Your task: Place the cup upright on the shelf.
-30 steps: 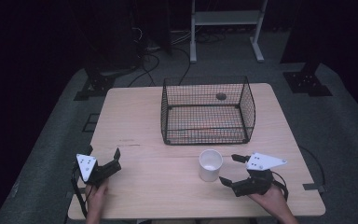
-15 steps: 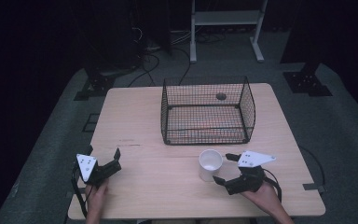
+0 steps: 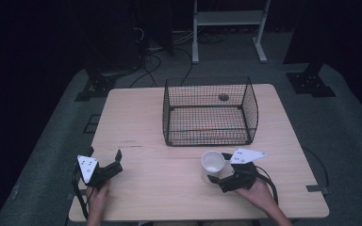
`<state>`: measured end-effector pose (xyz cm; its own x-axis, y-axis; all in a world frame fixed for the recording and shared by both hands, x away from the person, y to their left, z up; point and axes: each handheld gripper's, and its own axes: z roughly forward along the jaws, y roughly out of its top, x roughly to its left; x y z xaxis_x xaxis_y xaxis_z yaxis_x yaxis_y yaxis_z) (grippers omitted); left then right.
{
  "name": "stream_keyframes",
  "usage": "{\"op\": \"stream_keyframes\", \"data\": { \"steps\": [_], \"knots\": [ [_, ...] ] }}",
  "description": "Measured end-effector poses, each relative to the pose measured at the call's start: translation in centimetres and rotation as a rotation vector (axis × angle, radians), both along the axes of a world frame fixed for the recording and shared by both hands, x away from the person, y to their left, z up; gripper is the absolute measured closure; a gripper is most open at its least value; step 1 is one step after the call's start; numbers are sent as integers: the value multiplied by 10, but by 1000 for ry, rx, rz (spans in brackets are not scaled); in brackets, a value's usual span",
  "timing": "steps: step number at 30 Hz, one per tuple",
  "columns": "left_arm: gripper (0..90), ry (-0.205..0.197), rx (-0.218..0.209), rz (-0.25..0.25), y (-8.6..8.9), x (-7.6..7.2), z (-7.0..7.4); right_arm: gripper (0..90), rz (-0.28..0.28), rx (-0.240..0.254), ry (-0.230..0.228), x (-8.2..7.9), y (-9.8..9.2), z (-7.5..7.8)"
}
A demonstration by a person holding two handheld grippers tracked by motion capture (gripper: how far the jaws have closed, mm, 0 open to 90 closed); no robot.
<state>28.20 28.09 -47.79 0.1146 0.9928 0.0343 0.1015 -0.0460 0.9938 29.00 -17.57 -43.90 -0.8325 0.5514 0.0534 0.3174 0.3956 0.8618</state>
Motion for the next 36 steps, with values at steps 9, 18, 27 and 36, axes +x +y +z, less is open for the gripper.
{"op": "stream_keyframes", "data": {
  "steps": [9, 18, 27, 36],
  "knots": [
    [0, 0, 1, -1, 0, 0, 0, 72, 4, -6, 2, 7, 8, -1],
    [0, -1, 0, -2, 0, 0, 0, 128, 11, -11, 0, 11, 13, -2],
    [0, -2, 1, -3, 0, 0, 0, 183, 7, -10, -10, 11, 11, 0],
    [0, 1, -1, 0, 0, 0, 0, 186, 16, 9, 5, 13, 7, 10]
  ]
}}
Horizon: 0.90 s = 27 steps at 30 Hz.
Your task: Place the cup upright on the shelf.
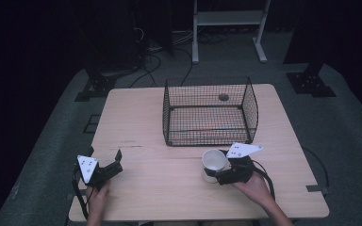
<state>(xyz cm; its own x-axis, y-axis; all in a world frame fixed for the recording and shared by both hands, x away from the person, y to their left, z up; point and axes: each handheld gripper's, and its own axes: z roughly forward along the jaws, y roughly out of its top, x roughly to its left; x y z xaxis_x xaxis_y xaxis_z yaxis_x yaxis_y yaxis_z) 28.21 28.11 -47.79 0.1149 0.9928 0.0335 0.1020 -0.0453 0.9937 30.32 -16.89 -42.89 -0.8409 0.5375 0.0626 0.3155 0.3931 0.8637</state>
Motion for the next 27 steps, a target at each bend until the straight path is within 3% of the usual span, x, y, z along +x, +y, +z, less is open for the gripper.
{"op": "stream_keyframes", "data": {
  "steps": [27],
  "knots": [
    [0, -3, 7, -6, -1, 0, 0, 186, 51, 42, 3, 24, -9, 58]
  ]
}}
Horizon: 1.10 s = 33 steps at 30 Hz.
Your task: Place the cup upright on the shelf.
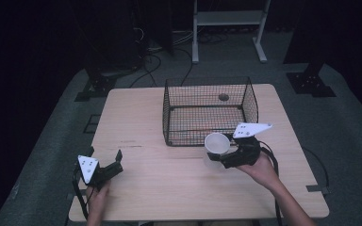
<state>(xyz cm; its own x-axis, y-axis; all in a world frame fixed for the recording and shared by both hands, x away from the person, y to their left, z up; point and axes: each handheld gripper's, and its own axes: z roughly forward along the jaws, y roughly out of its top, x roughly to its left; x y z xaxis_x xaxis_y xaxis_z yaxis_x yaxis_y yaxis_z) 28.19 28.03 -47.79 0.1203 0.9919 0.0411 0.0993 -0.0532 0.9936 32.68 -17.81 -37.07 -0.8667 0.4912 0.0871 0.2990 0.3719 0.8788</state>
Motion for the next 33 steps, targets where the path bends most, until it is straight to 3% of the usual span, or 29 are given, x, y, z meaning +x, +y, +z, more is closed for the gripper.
{"op": "stream_keyframes", "data": {
  "steps": [11, 17, 33],
  "knots": [
    [0, -1, 2, 0, 0, 0, 0, 186, 10, 22, -9, 14, 0, 24],
    [0, 0, 6, -1, -1, 0, 0, 186, 21, 19, -14, 21, 2, 31],
    [0, -4, 9, -4, -1, 0, 0, 186, 13, 29, 9, 57, 6, 47]
  ]
}}
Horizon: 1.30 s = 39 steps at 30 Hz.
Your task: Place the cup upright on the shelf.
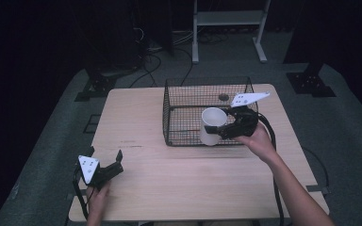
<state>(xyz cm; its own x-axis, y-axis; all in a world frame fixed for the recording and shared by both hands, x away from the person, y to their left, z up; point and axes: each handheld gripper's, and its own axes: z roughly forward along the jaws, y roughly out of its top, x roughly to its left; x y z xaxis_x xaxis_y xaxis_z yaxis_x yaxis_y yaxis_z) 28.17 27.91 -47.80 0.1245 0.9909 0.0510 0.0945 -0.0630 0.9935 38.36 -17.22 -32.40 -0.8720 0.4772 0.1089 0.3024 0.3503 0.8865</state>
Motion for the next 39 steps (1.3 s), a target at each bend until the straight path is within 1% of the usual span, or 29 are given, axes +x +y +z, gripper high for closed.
{"op": "stream_keyframes", "data": {
  "steps": [4, 14, 18, 21, 25, 27, 29, 34, 39],
  "knots": [
    [0, -1, 4, -2, 0, 0, 0, 187, 3, 2, 18, 7, 1, 0],
    [0, -4, 9, -6, -1, 0, 0, 187, 2, -17, 19, 22, 3, 7],
    [0, -4, 9, -6, -1, 0, 0, 187, -4, -23, 12, 29, 4, 10],
    [0, -3, 10, -6, -1, 0, 0, 187, -10, -20, 23, 35, 4, 11],
    [0, -3, 10, -6, -1, 0, 0, 187, -20, -31, 24, 44, 5, 13],
    [0, -3, 11, -5, -1, 0, 0, 187, -26, -24, 20, 48, 5, 13],
    [0, -3, 11, -6, -1, 0, 0, 187, -26, -28, 31, 53, 6, 13],
    [0, -3, 11, -5, -1, 0, 0, 187, -29, -35, 35, 63, 9, 15],
    [0, -3, 9, -5, -1, 0, 0, 186, -9, -43, 45, 71, 13, 17]
  ]
}}
